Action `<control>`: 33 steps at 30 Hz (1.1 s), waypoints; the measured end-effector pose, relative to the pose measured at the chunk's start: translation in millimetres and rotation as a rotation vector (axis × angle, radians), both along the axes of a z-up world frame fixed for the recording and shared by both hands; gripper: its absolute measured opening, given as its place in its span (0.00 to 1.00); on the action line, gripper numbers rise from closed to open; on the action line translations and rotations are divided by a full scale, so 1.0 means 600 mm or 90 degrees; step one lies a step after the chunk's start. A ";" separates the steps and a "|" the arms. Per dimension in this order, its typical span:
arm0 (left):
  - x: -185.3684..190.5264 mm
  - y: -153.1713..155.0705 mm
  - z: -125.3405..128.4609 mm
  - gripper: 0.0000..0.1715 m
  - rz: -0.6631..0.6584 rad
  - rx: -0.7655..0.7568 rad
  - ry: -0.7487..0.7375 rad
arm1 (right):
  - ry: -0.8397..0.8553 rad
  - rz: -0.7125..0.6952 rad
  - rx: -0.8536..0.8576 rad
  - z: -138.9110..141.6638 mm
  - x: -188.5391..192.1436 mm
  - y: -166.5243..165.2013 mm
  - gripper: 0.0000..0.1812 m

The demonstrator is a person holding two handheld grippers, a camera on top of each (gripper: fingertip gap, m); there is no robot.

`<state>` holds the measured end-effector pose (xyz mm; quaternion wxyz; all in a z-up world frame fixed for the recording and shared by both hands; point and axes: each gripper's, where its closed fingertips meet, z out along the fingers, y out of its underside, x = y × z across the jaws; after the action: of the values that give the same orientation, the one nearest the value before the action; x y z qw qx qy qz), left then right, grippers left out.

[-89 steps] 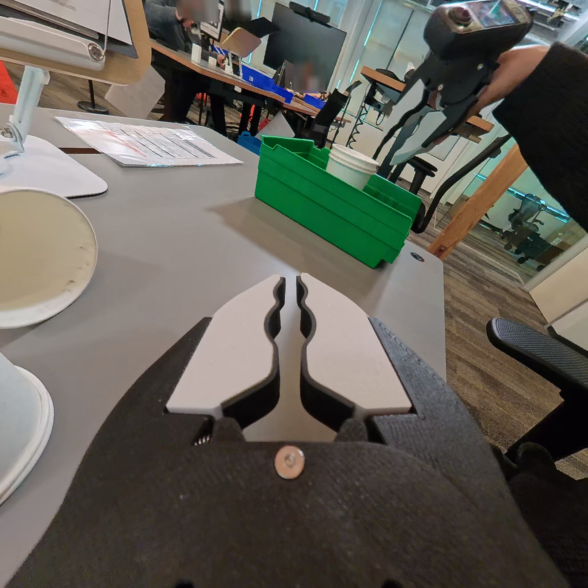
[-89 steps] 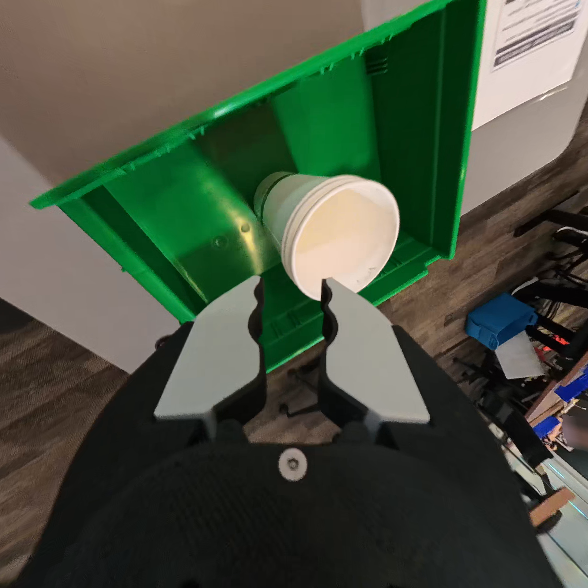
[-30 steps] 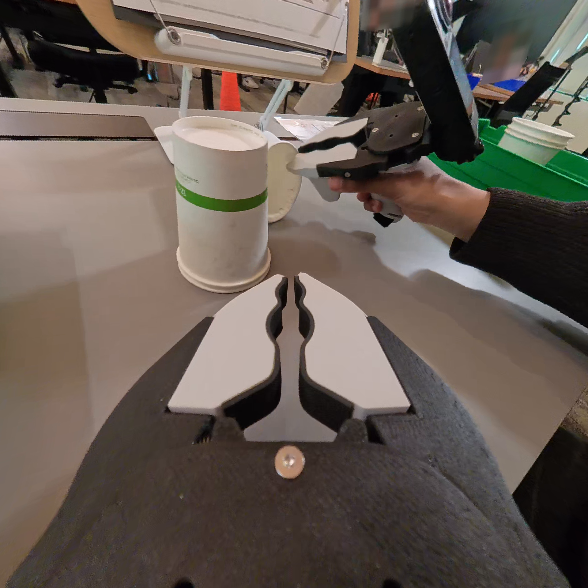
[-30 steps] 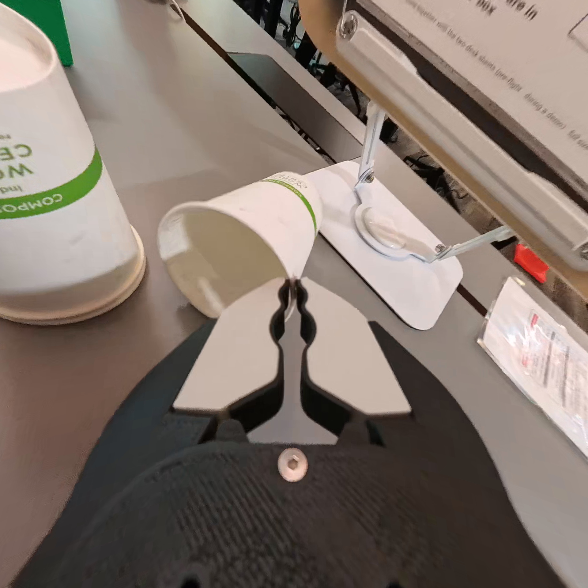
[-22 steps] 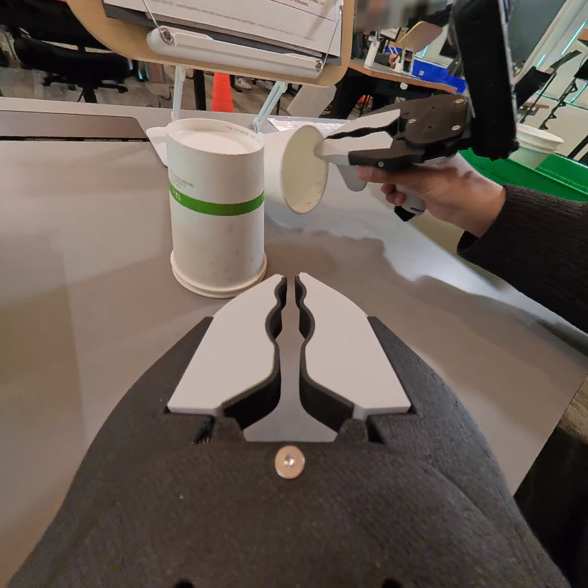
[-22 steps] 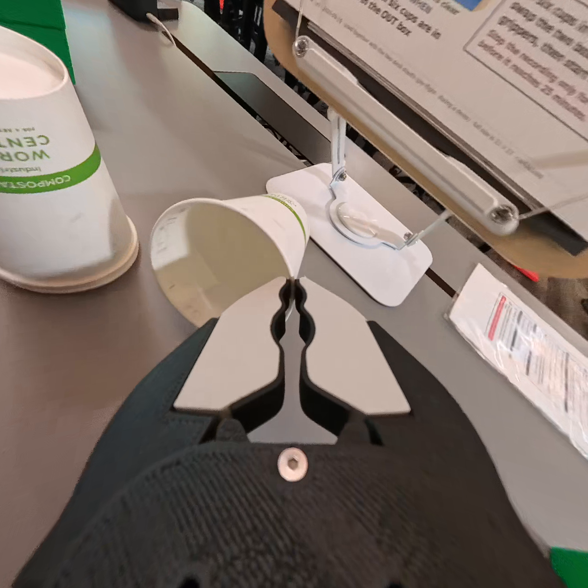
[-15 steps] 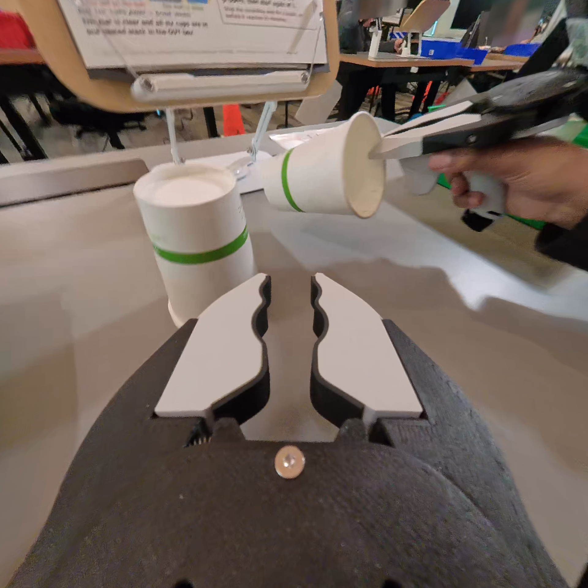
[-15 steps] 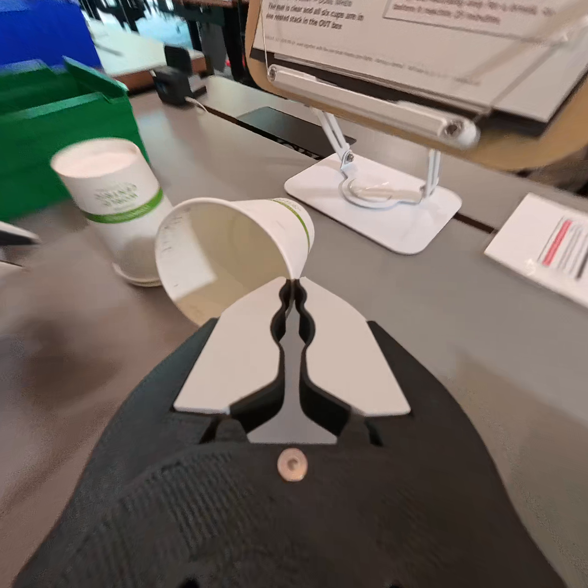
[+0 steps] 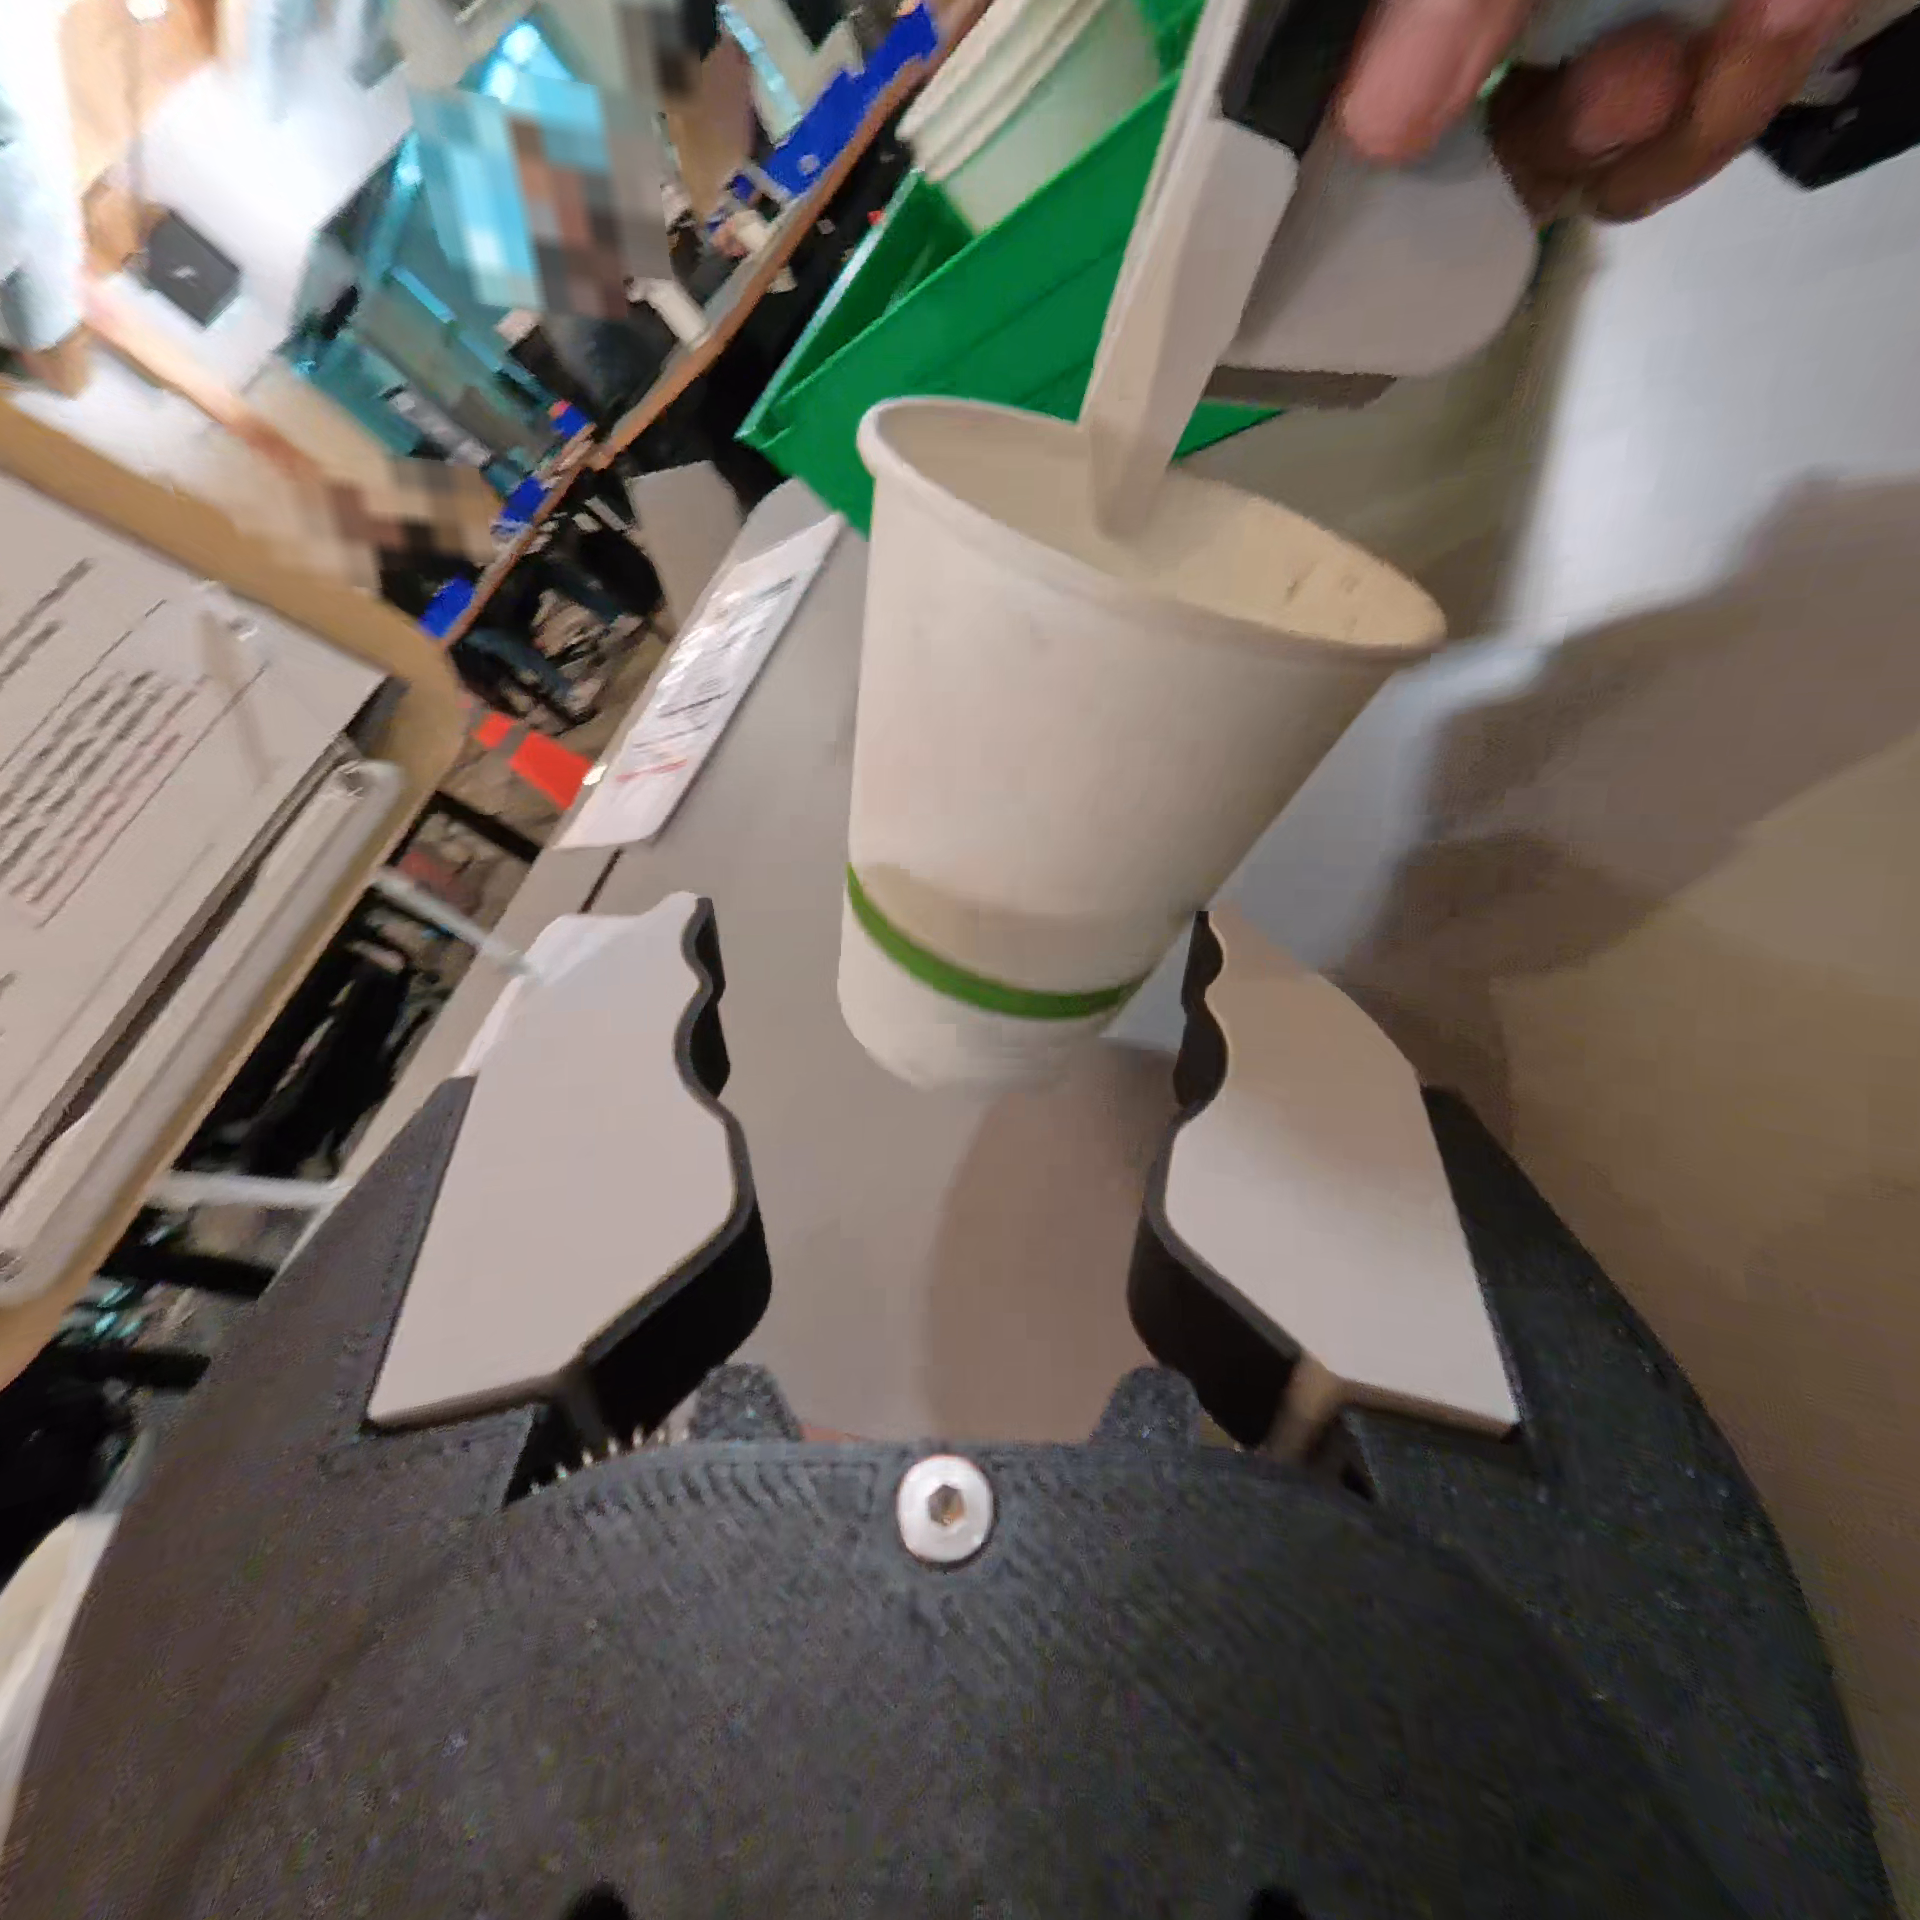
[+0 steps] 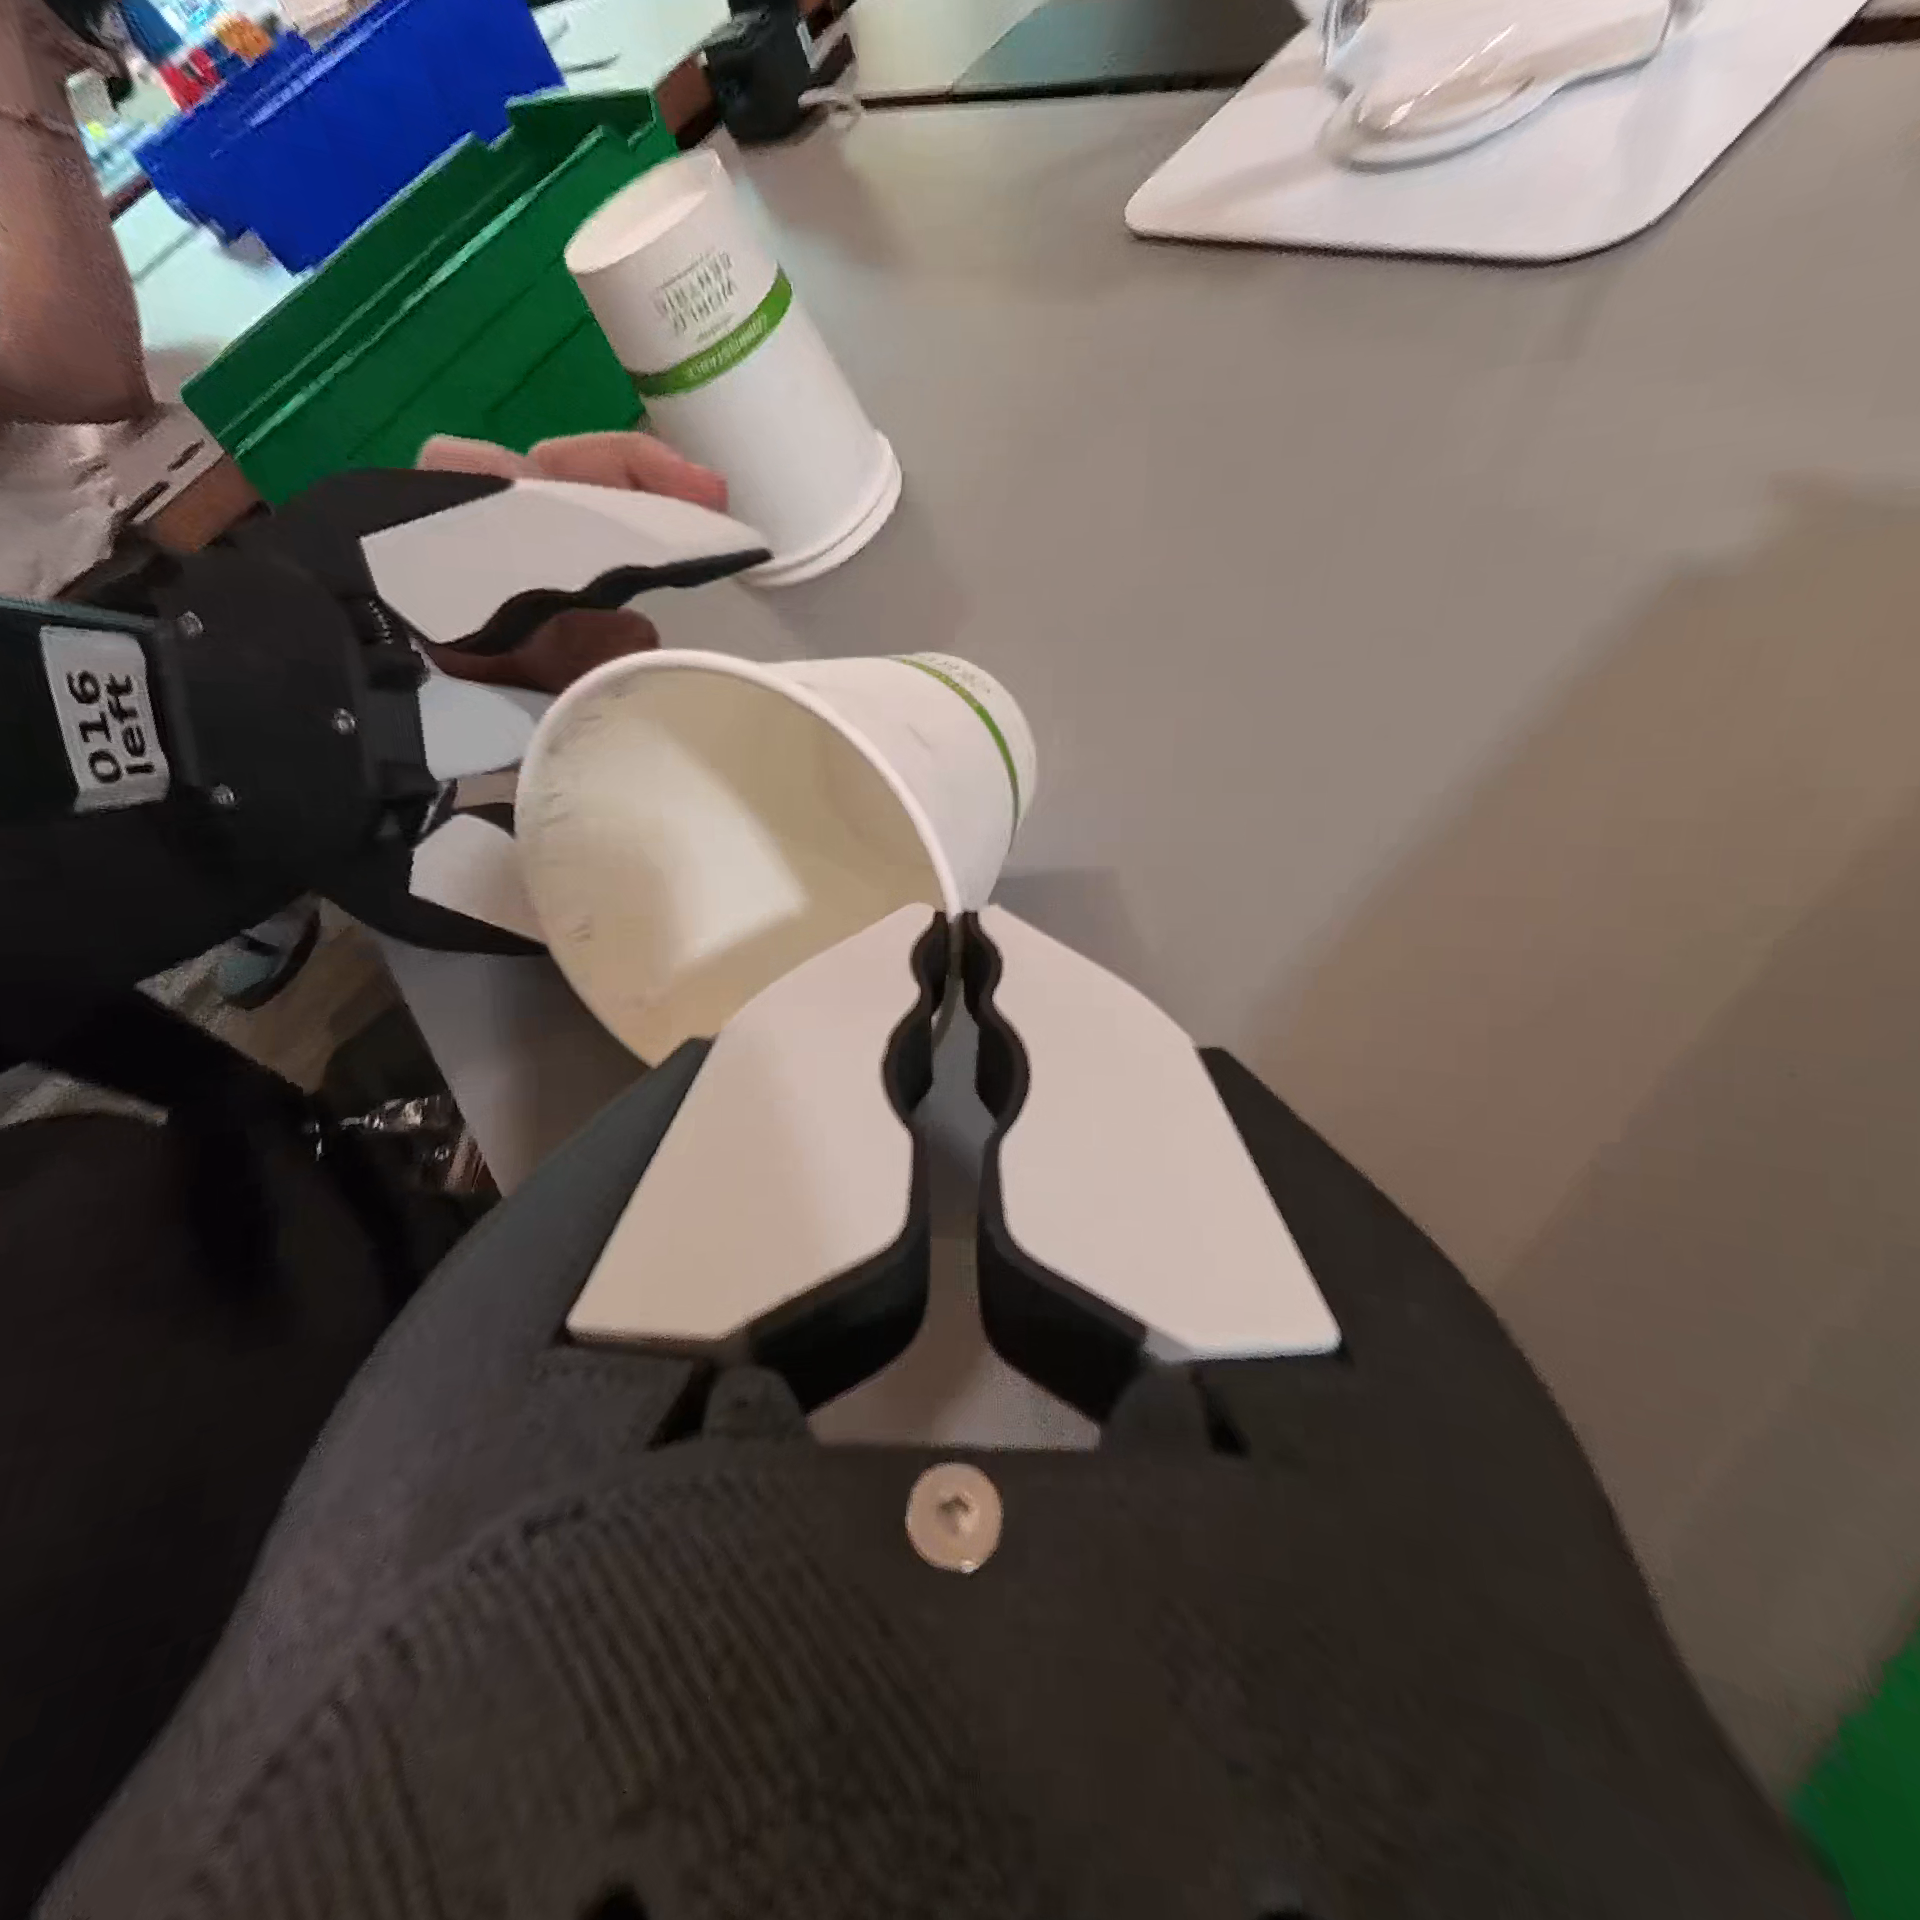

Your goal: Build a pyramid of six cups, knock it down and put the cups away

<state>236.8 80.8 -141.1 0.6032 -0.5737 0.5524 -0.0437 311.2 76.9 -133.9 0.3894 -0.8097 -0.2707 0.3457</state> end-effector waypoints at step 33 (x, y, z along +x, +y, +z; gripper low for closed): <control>-0.043 -0.008 0.072 0.49 -0.073 -0.421 -0.418 | 0.317 0.050 0.172 0.136 -0.122 -0.004 0.49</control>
<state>211.0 75.8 -97.8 0.5274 -0.6596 0.3196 -0.4297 238.0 74.6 -52.5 0.5344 -0.6296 -0.2416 0.5096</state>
